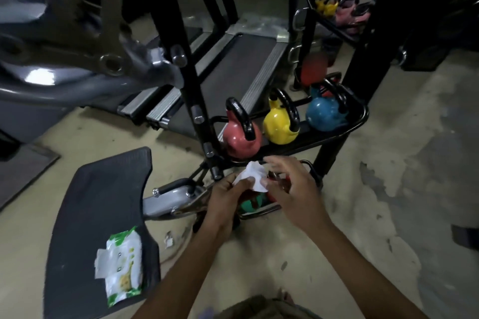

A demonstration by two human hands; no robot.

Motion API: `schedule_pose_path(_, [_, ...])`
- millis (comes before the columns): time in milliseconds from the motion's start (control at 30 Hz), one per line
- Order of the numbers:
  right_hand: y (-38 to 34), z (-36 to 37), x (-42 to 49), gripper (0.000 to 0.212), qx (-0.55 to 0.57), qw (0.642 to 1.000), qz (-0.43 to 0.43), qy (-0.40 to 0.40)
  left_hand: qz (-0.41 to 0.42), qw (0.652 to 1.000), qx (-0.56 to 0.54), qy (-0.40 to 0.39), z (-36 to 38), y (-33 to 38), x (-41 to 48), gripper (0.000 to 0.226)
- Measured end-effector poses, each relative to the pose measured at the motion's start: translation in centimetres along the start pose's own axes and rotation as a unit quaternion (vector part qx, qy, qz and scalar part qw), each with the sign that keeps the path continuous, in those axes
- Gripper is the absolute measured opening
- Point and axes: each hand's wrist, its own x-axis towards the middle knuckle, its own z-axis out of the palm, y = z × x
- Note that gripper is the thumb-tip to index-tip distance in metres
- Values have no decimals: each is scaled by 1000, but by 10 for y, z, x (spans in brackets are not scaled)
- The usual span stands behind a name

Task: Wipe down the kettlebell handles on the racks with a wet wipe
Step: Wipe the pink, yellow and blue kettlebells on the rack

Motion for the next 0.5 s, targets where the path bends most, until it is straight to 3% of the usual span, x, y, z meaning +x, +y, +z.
schedule_pose_path(133, [5, -8, 28, 38, -23, 998, -48, -17, 38, 999, -1, -3, 26, 10, 18, 18])
schedule_pose_path(367, [15, 4, 68, 44, -35, 995, -92, -20, 55, 996, 18, 60, 35, 30, 61, 18])
schedule_pose_path(500, [26, 0, 109, 36, -30, 996, -89, -6, 73, 997, 13, 16, 32, 44, 89, 21])
